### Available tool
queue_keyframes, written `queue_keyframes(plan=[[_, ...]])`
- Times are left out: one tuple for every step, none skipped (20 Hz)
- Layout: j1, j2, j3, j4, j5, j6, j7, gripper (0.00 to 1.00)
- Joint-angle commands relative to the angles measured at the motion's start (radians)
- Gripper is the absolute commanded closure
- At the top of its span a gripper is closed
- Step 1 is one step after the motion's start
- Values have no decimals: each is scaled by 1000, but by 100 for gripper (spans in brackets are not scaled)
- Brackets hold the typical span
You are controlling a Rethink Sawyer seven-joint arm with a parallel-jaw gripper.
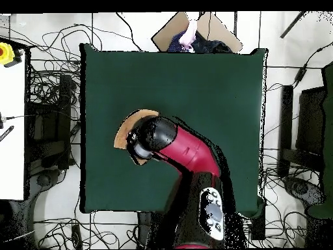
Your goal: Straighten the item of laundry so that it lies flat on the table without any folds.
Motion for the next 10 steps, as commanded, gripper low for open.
queue_keyframes(plan=[[-133, 33, 126, 40, -107, -2, -157, 100], [-163, 41, 137, 35, -124, 4, -174, 100], [-191, 45, 149, 30, -139, 11, -188, 100], [-218, 49, 161, 24, -155, 17, -201, 100], [-244, 51, 174, 25, -169, 16, -212, 100], [-274, 75, 190, 14, -185, 5, -224, 100], [-301, 82, 207, 13, -198, -1, -236, 100], [-330, 93, 223, 12, -212, -7, -248, 100], [-354, 98, 236, 8, -227, -4, -255, 100], [-374, 102, 249, 0, -243, 0, -258, 100]])
